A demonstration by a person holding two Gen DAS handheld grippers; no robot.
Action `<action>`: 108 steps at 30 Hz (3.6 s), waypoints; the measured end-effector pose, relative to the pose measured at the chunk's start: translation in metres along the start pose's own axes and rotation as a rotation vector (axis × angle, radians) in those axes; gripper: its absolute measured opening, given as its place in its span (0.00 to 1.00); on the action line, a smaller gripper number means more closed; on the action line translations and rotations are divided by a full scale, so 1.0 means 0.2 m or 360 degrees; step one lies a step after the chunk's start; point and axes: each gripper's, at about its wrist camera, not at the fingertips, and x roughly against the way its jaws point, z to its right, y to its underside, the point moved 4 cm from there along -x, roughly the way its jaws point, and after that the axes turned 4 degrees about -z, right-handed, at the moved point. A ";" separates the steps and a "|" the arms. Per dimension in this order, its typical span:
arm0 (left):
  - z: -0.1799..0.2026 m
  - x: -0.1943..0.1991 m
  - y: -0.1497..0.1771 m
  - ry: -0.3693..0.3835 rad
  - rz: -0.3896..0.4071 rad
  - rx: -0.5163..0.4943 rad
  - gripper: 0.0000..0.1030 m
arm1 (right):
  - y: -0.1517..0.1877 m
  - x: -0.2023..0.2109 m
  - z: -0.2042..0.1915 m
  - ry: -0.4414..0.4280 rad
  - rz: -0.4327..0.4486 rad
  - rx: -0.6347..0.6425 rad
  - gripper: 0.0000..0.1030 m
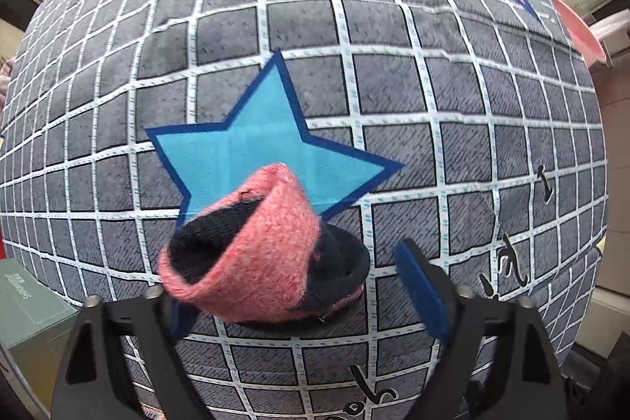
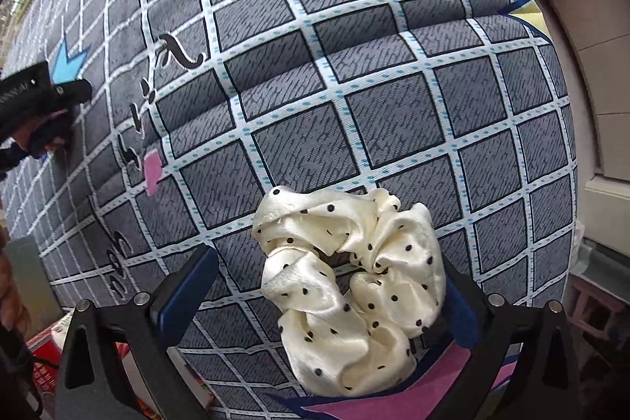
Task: Organize soft objects
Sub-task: 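Lift the pink sock with the left tool while the right lifts the scrunchie, then carry the pink sock and scrunchie with both tools over the white box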
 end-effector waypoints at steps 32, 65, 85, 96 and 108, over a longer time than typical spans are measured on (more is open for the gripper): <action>0.07 0.16 0.07 0.0040 0.0100 -0.0137 0.30 | 0.09 0.07 -0.13 0.0040 0.0064 0.0238 0.28; 0.08 0.63 0.98 0.0264 0.0029 -0.0486 0.30 | 0.38 0.32 -0.06 -0.0267 0.0088 0.0066 0.28; -0.10 0.71 1.38 0.0375 0.0025 -0.0684 0.30 | 0.80 0.37 -0.25 -0.0205 0.0118 0.0083 0.28; -0.24 0.78 1.53 0.0396 0.0085 -0.0744 0.30 | 0.95 0.43 -0.42 -0.0194 0.0164 0.0127 0.28; -0.40 0.88 1.60 0.0405 0.0200 -0.0753 0.30 | 1.04 0.53 -0.61 -0.0152 0.0219 0.0266 0.28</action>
